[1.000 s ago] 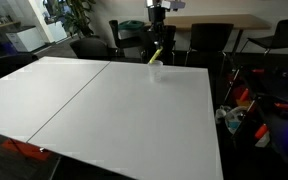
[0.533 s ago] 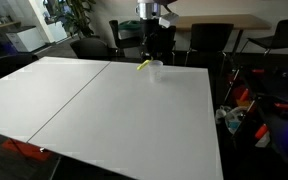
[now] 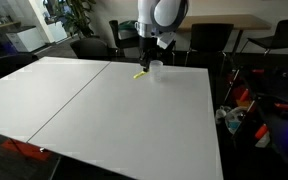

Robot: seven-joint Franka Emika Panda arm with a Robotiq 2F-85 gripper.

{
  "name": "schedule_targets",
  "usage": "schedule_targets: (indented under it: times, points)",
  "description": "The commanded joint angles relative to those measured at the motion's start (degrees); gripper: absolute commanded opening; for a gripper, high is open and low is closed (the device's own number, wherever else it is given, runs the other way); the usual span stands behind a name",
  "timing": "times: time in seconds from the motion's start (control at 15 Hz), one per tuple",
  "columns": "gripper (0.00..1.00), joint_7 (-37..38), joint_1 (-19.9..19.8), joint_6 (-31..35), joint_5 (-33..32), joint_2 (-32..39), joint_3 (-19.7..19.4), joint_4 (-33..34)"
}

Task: Put the marker in the cup on the table

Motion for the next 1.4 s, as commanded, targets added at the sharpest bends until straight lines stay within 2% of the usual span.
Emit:
schedule_targets:
  times: [0.0,0.27,0.53,0.73,1.0,1.07,1.13,1.27,1.33]
  points:
    - [0.05,2.2,0.6,3.0,-0.9,4.1,-1.2,2.3]
    - [0.05,3.0,0.9,5.1,-0.6,8.5,-2.1,4.9]
    - [0.05,11.3,4.6,9.6,0.6,12.8,-6.7,7.9]
    - [0.05,16.3,8.0,9.3,0.8,16.0,-10.6,10.5]
    - [0.05,20.1,10.7,7.6,1.0,19.1,-13.0,13.6]
    - [0.23,20.7,11.0,7.4,1.1,19.6,-13.3,14.2]
    - [0.47,21.0,11.2,7.2,1.2,20.0,-13.4,14.7]
    - [0.5,21.2,11.3,6.7,1.3,20.5,-13.4,15.6]
    - [0.57,21.3,11.1,6.4,1.4,20.5,-13.2,15.8]
